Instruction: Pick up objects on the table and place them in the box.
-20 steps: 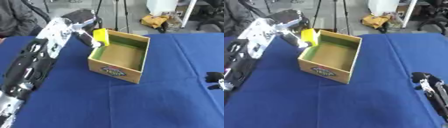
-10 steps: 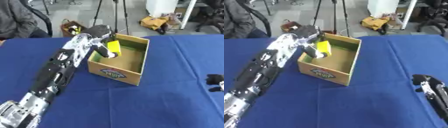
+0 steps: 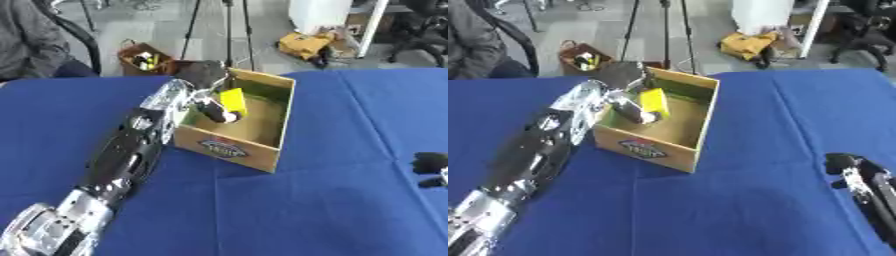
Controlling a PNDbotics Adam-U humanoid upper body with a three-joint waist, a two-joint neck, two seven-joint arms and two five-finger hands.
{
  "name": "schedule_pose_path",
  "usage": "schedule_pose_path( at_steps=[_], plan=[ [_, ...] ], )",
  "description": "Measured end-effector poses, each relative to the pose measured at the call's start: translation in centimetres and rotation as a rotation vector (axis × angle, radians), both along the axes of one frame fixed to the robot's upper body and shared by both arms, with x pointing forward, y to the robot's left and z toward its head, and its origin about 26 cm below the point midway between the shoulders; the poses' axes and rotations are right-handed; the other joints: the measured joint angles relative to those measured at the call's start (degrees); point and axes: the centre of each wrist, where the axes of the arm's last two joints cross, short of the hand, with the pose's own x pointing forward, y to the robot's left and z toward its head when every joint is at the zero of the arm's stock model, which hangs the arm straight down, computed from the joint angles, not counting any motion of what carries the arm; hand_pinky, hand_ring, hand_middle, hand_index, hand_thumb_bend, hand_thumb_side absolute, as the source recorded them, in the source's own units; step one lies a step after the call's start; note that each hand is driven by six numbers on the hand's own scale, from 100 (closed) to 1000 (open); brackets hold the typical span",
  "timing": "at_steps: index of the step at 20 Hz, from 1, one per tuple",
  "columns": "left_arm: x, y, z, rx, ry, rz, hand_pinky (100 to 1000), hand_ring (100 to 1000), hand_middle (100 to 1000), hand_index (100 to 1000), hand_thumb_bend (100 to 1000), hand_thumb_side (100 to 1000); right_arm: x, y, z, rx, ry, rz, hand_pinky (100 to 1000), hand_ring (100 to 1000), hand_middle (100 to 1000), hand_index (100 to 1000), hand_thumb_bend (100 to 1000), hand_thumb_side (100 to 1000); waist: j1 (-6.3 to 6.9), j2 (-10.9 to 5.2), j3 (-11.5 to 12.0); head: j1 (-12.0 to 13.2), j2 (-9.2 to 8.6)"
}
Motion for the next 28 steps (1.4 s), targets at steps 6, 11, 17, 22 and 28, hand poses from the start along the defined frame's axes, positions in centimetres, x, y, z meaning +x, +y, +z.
schedule_pose_path(
  at_steps=[6,11,17,22,28],
  plan=[
    [0.1,0.3,-1.1,0.046,0.031,0.003,840,825,809,860,993,742,0.1,0.0,0.1,0.0,-0.003,0.002,614,720,659,784,100,983,0.01,0.0,-0.05,0.05,-0.36],
    [0.0,0.3,-1.4,0.061,0.04,-0.004,870,854,825,848,1000,849,0.1,0.1,0.1,0.001,-0.004,0.003,614,719,658,783,100,982,0.01,0.0,0.22,0.03,-0.38],
    [-0.7,1.2,-0.2,-0.09,-0.063,-0.012,800,784,745,764,854,846,0.0,-0.1,-0.1,0.004,0.001,-0.007,614,719,658,783,100,982,-0.22,-0.08,1.51,-0.63,-0.41],
    [-2.1,3.8,-0.8,-0.25,-0.151,0.018,735,727,680,714,719,885,-0.2,-0.5,-0.5,0.009,0.011,-0.031,614,718,658,783,100,982,-0.41,-0.72,3.77,-2.04,-0.4],
    [-4.6,6.6,-2.5,-0.422,-0.241,0.082,699,686,641,689,640,933,-0.3,-0.8,-0.6,0.014,0.009,-0.05,613,718,657,782,100,981,-0.52,-0.8,5.33,-3.2,-0.39]
  ],
)
